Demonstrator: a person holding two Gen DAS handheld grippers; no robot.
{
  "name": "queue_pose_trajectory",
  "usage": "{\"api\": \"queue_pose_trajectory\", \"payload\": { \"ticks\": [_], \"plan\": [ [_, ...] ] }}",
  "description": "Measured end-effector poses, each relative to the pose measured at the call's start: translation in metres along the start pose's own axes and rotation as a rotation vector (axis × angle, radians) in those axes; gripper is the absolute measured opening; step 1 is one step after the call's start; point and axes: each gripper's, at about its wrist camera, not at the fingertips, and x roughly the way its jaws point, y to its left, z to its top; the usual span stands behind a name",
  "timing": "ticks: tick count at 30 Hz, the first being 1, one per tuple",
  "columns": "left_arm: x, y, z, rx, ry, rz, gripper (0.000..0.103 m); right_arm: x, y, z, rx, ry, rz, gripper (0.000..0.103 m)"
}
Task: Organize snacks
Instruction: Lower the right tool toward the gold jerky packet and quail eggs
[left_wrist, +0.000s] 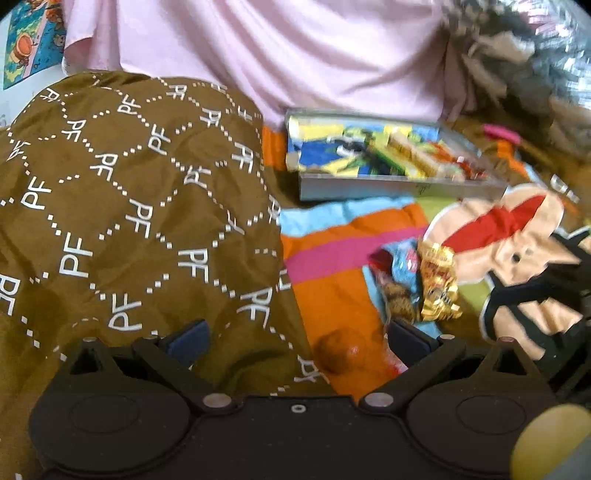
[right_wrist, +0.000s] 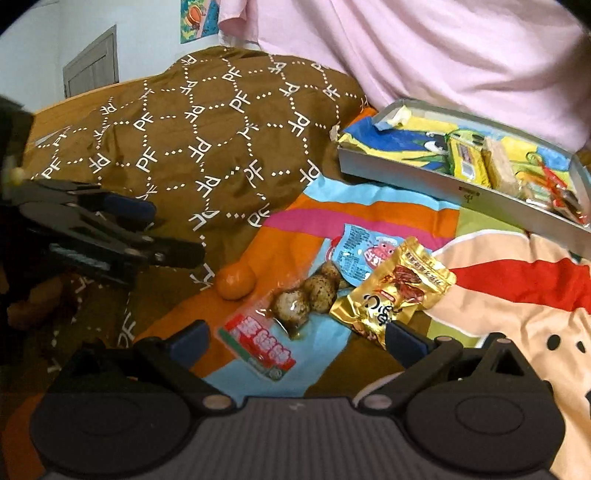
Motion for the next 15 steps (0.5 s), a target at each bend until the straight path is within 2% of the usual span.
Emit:
{"api": "queue_pose_trajectory", "payload": {
  "ticks": [3, 8, 12, 15],
  "plan": [
    [-0.006, 0.003, 0.002, -0.014, -0.047, -0.027, 0.102, 0.009, -0.005, 0.004, 0.053, 0.026, 0.037, 0.103],
    [-0.019, 0.001, 0.002, 0.027, -0.130, -0.077, 0.102, 0.021, -0.016, 0.004, 0.122, 0.049, 0.080, 0.100],
    [-0.027, -0.003, 0.003, 0.058, -0.170, -0.109, 0.102, 0.025, -0.020, 0.003, 0.159, 0.058, 0.112, 0.097],
    [-0.025, -0.005, 0.003, 0.060, -0.162, -0.108, 0.102, 0.030, -0.025, 0.004, 0.204, 0.072, 0.141, 0.095]
  ]
}}
